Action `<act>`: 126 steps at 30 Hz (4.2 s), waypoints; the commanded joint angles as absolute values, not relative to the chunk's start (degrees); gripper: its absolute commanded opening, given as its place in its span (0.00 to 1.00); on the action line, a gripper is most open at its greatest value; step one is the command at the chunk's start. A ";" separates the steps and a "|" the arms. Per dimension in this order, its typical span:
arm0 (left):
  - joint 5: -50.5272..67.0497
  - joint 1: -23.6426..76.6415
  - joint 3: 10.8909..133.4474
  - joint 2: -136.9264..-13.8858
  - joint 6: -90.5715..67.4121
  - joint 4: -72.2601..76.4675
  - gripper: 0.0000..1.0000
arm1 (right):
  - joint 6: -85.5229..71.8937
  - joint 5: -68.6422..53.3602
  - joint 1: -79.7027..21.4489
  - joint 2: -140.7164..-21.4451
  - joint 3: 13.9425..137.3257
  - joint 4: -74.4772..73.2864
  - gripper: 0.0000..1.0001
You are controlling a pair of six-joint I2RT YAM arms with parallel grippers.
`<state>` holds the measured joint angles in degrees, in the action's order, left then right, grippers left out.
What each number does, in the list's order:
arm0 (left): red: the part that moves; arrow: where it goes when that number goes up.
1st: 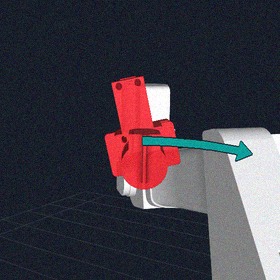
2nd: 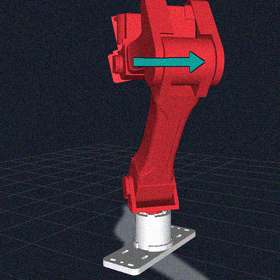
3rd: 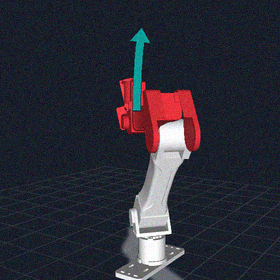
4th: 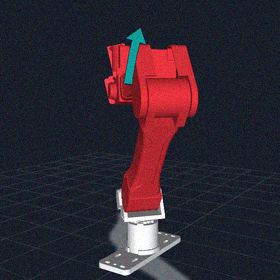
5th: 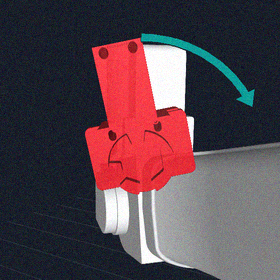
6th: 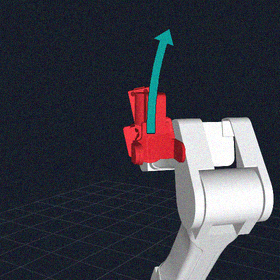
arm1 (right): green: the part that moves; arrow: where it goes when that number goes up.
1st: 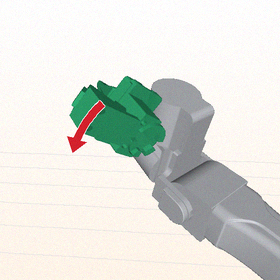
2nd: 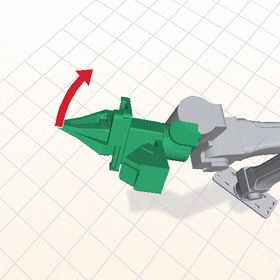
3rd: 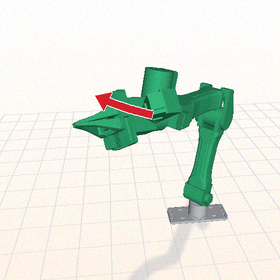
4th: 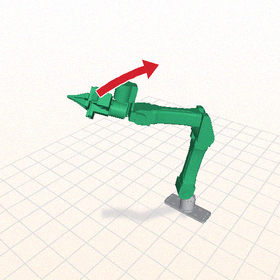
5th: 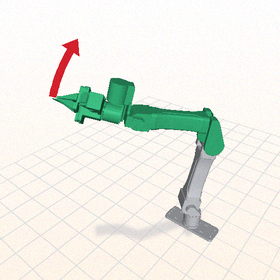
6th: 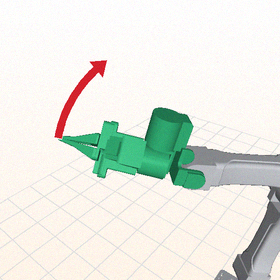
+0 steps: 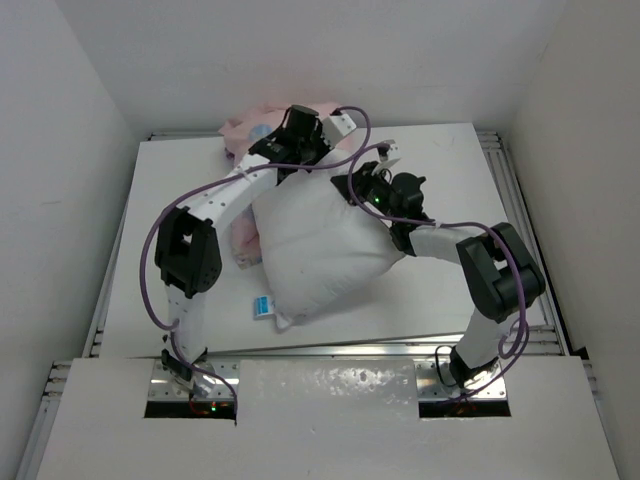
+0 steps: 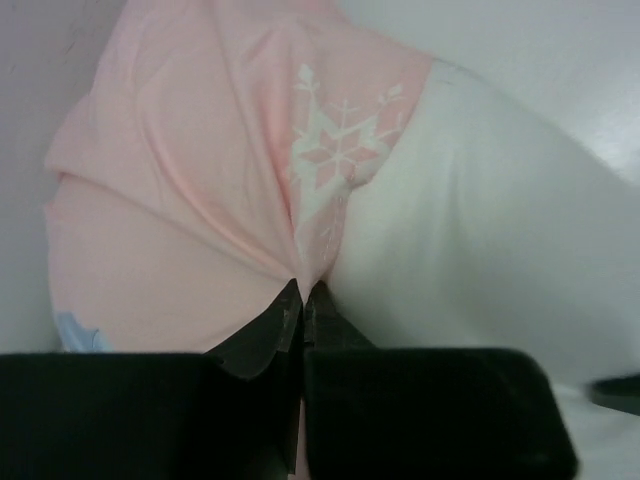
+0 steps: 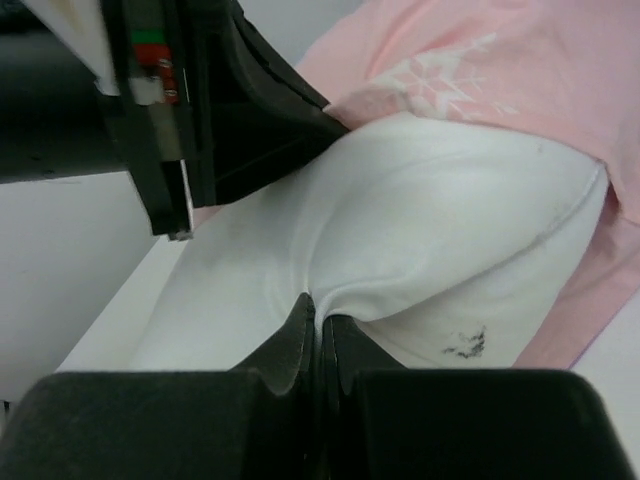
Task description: Put the pillow into the pillowcase
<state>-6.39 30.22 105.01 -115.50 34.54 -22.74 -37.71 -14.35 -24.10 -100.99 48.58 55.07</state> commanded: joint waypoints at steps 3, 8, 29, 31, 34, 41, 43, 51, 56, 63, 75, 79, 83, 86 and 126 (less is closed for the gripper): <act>18.19 33.31 115.04 -109.69 28.57 -37.53 0.00 | -35.95 -18.46 -26.28 -97.39 55.98 63.54 0.00; 25.05 33.84 117.70 -106.71 25.58 -47.02 0.00 | -37.35 -14.35 -26.37 -93.00 55.37 69.60 0.00; 36.92 36.57 104.70 -98.53 23.12 -48.89 0.00 | -39.62 26.19 -26.02 -103.97 58.70 55.31 0.00; 35.52 34.46 99.24 -98.44 21.72 -45.46 0.00 | -42.08 25.06 -25.67 -106.25 59.58 52.75 0.00; 27.80 31.04 95.72 -99.58 19.52 -37.55 0.00 | -42.54 21.19 -25.14 -107.31 58.80 52.56 0.13; 12.92 28.74 95.45 -102.22 20.92 -26.99 0.58 | -31.24 5.85 -24.43 -100.92 53.52 50.92 0.65; 12.83 28.74 96.67 -102.22 20.57 -27.07 0.79 | -25.35 1.78 -24.08 -98.98 55.01 44.69 0.75; 10.55 26.02 97.48 -91.35 17.32 -34.71 1.00 | -9.85 -2.37 -23.99 -87.21 63.10 18.12 0.99; 11.34 23.74 91.24 -82.98 19.86 -43.30 1.00 | -9.58 -17.47 -24.08 -83.32 61.79 13.54 0.99; 15.64 12.41 72.47 -71.73 21.71 -45.45 0.75 | 0.25 -5.05 -33.63 -82.35 59.24 3.70 0.99; 12.66 10.81 52.39 -77.95 17.58 -16.21 0.93 | 10.81 22.23 -52.65 -88.06 50.28 12.29 0.99; 14.67 10.81 48.69 -83.30 16.00 -8.45 0.84 | 8.88 25.31 -52.65 -96.39 55.00 10.73 0.99; 15.38 10.81 49.30 -87.70 15.12 -7.47 0.64 | 9.23 24.26 -52.65 -102.72 59.57 7.49 0.98; 14.24 10.81 49.48 -89.73 15.55 -8.08 0.42 | 7.39 23.12 -51.95 -105.20 61.17 6.15 0.77; 76.65 18.46 81.58 -86.92 62.06 -67.16 0.00 | -33.22 13.17 -43.42 -112.76 69.44 55.81 0.00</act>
